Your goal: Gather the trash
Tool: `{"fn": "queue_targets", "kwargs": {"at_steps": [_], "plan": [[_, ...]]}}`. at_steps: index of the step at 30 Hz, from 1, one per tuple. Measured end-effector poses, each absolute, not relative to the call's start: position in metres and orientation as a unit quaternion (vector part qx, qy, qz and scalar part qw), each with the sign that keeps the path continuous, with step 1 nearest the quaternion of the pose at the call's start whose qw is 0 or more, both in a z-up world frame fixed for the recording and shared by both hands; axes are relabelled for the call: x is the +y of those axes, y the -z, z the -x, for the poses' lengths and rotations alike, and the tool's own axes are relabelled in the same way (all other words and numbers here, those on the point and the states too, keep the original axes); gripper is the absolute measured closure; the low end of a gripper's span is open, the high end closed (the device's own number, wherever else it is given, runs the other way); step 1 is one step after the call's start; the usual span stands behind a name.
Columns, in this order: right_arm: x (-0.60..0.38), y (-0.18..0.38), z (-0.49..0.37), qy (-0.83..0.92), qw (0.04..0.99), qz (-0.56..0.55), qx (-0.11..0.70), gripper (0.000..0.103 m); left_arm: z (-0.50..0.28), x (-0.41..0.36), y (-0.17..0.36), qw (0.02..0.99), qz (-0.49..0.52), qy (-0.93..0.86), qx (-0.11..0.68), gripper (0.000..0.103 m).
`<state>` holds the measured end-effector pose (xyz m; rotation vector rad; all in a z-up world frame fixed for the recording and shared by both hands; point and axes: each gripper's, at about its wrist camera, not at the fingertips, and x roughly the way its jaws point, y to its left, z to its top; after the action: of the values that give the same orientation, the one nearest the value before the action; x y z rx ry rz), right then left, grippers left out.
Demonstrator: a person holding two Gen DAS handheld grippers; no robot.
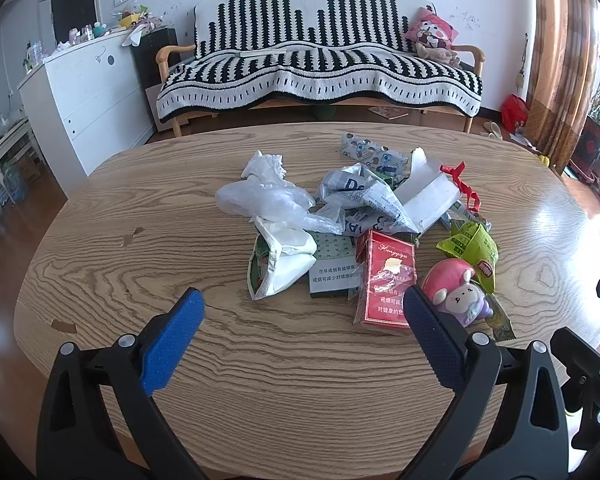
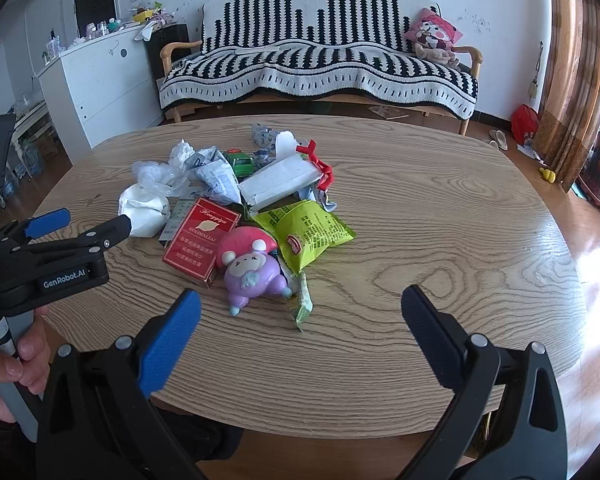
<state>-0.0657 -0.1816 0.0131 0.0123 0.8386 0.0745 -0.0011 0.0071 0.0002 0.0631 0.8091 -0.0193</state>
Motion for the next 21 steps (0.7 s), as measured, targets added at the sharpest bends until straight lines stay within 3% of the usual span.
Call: {"fn": "queue_targets", "kwargs": {"at_steps": [14, 21], "plan": [[-0.183, -0.014, 0.067, -0.035, 0.913, -0.004, 0.407, 0.006, 0.0, 0.008, 0.001, 0.918, -0.027, 0.011, 0.397, 0.006], [-0.197, -0.009, 0.059, -0.029, 0.908, -0.011, 0.419, 0.006, -0.011, 0.035, 0.018, 0.899, 0.016, 0.022, 0.436, 0.006]]}}
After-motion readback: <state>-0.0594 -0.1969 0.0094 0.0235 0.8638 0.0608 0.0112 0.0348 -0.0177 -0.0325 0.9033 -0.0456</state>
